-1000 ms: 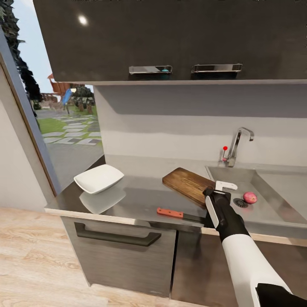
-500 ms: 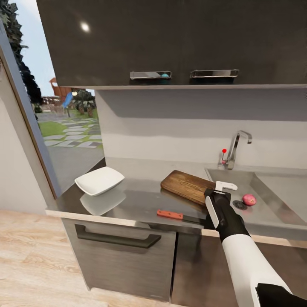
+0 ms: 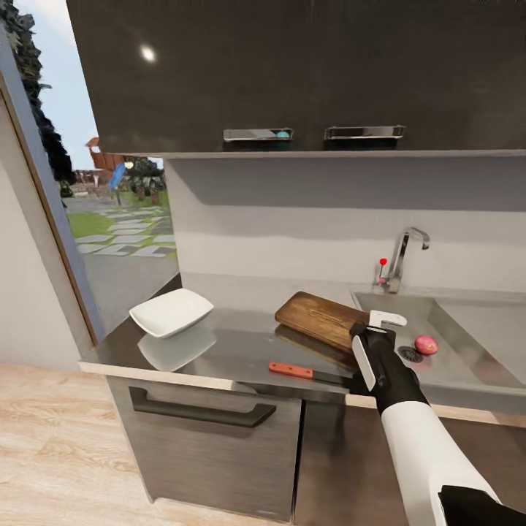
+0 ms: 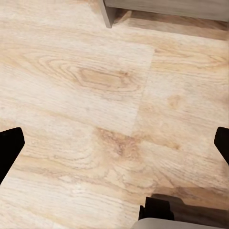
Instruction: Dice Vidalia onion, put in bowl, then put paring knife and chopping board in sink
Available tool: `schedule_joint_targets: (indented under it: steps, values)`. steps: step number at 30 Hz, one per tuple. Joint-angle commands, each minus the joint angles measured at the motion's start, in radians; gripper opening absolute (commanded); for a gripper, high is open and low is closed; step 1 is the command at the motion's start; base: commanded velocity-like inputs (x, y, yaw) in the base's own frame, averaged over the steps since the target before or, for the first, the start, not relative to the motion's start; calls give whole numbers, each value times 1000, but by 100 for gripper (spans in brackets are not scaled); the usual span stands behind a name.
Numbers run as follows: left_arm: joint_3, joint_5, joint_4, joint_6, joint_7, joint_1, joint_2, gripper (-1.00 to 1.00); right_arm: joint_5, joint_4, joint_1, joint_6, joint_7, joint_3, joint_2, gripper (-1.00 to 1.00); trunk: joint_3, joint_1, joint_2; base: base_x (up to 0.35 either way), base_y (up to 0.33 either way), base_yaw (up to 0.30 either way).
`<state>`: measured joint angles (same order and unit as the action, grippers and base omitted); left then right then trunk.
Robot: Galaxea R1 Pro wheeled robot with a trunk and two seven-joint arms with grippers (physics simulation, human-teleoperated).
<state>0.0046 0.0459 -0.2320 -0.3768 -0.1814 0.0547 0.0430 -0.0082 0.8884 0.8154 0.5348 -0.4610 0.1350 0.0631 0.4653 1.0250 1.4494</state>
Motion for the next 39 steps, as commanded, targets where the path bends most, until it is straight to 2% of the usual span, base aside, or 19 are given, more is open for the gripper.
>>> schedule_joint_targets:
  steps: [1,4,7,15,21,25,27,32,39]
  values:
    - [0,5,1,-4,0,1,0,100,1,1,1,5,9,2,0,-100,1,0,1,0,0,0]
    - [0,5,1,-4,0,1,0,100,7,1,1,7,105,2,-6,-100,1,0,1,0,0,0]
    - [0,5,1,-4,0,1,0,100,10,1,1,10,149,0,-11,-100,1,0,1,0,0,0]
    - [2,2,-3,-4,0,1,1,100,13,1,1,12,173,-3,-16,-100,1,0,1,0,0,0]
    - [4,2,-7,-4,0,1,7,100,13,4,1,13,184,-9,-36,-100,1,0,1,0,0,0]
    - [5,2,-7,-4,0,1,9,100,13,4,1,16,246,-68,-72,-100,1,0,1,0,0,0]
    - [4,2,-7,-4,0,1,13,100,13,4,1,18,261,-84,-80,-100,1,0,1,0,0,0]
    - [1,1,-6,-5,2,1,23,100,13,6,1,19,286,-97,-85,-100,1,0,1,0,0,0]
    - [-18,0,-1,-5,2,1,27,100,13,7,1,19,363,-134,-86,-100,1,0,1,0,0,0]
